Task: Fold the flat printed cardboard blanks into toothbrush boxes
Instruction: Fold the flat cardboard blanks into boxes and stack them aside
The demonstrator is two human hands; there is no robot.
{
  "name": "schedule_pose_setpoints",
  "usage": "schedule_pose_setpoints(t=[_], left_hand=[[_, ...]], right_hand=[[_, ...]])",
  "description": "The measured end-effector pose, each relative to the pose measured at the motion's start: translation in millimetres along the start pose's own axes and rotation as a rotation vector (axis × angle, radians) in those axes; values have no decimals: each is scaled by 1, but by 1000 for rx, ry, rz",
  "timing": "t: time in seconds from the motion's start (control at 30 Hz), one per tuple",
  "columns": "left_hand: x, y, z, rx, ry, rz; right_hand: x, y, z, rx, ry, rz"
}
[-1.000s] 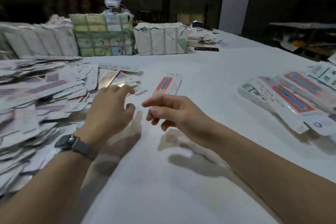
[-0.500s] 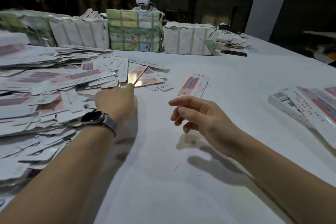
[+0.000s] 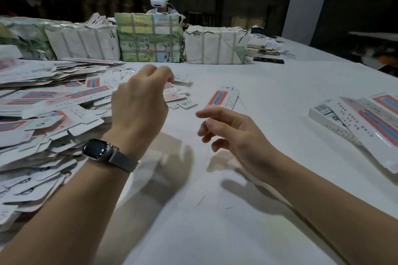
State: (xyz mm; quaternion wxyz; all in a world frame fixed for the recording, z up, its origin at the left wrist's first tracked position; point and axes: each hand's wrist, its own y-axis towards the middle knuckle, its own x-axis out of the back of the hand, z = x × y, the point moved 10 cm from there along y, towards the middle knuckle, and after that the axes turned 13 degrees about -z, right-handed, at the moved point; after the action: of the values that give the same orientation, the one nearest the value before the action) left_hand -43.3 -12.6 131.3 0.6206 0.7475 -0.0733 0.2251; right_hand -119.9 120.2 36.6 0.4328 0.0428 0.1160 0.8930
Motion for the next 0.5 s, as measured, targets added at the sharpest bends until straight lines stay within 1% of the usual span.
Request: schedule_pose_setpoints(t=[0.07, 0.13, 0.17, 0.2, 0.27, 0.33, 0.4, 0.5], left_hand=[[25, 4, -29, -117, -139, -150], [44, 2, -55, -220, -369, -253], [51, 1, -63, -234, -489, -280], [57, 0, -66, -219, -601, -296], [64, 1, -67, -150, -778, -315], [72, 2, -66, -111, -864, -355], [83, 3, -68, -111, -942, -403], [89, 4, -68, -99, -1048, -427]], right_hand=[[13, 4, 6, 71, -72, -123], [28, 5, 20, 231, -320, -265], [31, 4, 28, 311, -451, -299], [31, 4, 34, 369, -539, -311], [33, 5, 38, 395, -568, -309], [34, 5, 40, 406, -570, -295], [30, 4, 44, 439, -581, -262], [23, 1, 50, 482, -519, -210]])
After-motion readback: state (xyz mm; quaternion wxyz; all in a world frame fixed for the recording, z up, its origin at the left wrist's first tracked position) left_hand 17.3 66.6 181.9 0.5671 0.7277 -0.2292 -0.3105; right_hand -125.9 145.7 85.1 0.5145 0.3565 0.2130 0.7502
